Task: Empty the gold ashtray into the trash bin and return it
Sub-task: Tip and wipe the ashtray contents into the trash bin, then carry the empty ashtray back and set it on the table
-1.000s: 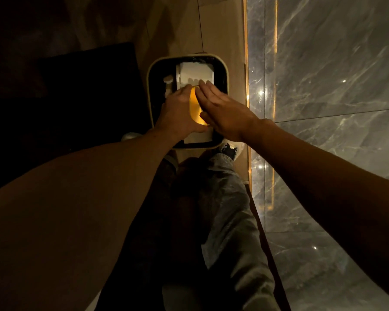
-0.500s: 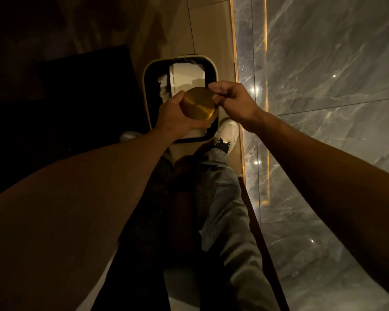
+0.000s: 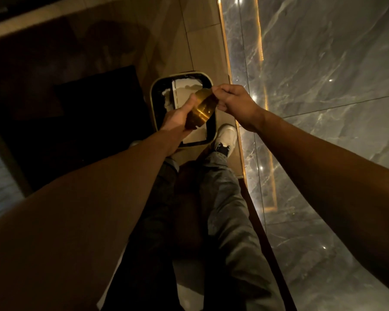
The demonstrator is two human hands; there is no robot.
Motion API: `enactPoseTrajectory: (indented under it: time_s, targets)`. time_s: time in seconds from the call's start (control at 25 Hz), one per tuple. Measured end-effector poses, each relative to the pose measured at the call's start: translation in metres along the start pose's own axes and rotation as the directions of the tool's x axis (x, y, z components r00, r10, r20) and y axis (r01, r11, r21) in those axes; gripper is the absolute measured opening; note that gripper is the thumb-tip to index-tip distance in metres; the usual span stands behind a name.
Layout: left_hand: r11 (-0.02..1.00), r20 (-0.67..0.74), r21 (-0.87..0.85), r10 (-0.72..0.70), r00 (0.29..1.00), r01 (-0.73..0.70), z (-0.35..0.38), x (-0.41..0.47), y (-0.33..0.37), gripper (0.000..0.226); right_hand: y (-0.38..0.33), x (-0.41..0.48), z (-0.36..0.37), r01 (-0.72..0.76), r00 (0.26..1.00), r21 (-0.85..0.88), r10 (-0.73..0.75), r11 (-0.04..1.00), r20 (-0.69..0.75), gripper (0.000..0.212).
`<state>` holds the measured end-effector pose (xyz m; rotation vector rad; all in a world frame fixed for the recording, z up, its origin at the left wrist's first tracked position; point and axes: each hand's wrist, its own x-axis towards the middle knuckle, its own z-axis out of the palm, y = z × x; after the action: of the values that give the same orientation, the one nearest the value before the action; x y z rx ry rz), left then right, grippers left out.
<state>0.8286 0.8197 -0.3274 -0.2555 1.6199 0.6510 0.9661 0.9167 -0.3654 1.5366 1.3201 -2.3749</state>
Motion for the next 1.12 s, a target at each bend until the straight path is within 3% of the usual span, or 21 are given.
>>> enactPoseTrajectory:
  time_s: [0.2, 0.36, 0.48, 0.56, 0.64, 0.76, 0.96, 1.12]
  targets:
    - [0.995, -0.021, -0.09, -0.047, 0.999, 0.045, 0.0, -0.03, 0.003, 0.064, -0.006, -0.035, 0.006, 0.06, 0.997, 0.019, -0.059, 0.998, -0.046, 0.031]
    - [0.995, -0.075, -0.095, 0.032, 0.997, -0.039, 0.004, -0.065, 0.003, 0.056, -0.015, -0.072, 0.008, 0.102, 0.989, 0.094, -0.091, 0.99, -0.116, 0.033]
    - [0.976, -0.078, -0.06, 0.204, 0.976, -0.209, 0.012, -0.109, 0.007, 0.037, -0.036, -0.106, 0.007, 0.131, 0.978, 0.125, -0.107, 0.984, -0.179, 0.032]
    - [0.925, -0.029, 0.032, 0.379, 0.925, -0.378, 0.016, -0.139, 0.008, 0.038, -0.056, -0.131, 0.007, 0.152, 0.969, 0.133, -0.121, 0.979, -0.217, 0.032]
    - [0.832, 0.06, 0.152, 0.531, 0.845, -0.533, 0.012, -0.165, 0.008, 0.068, -0.076, -0.158, 0.008, 0.182, 0.962, 0.131, -0.149, 0.974, -0.23, 0.033]
    - [0.683, 0.193, 0.303, 0.639, 0.745, -0.665, -0.002, -0.206, 0.016, 0.104, -0.109, -0.199, 0.011, 0.247, 0.955, 0.102, -0.224, 0.964, -0.194, 0.032]
    - [0.502, 0.168, 0.407, 0.78, 0.602, -0.763, -0.04, -0.282, 0.034, 0.112, -0.167, -0.261, 0.041, 0.345, 0.938, 0.032, -0.344, 0.938, -0.03, 0.037]
    - [0.363, 0.148, 0.448, 0.871, 0.468, -0.817, -0.086, -0.339, 0.035, 0.109, -0.204, -0.3, 0.08, 0.468, 0.881, -0.146, -0.448, 0.871, 0.15, 0.066]
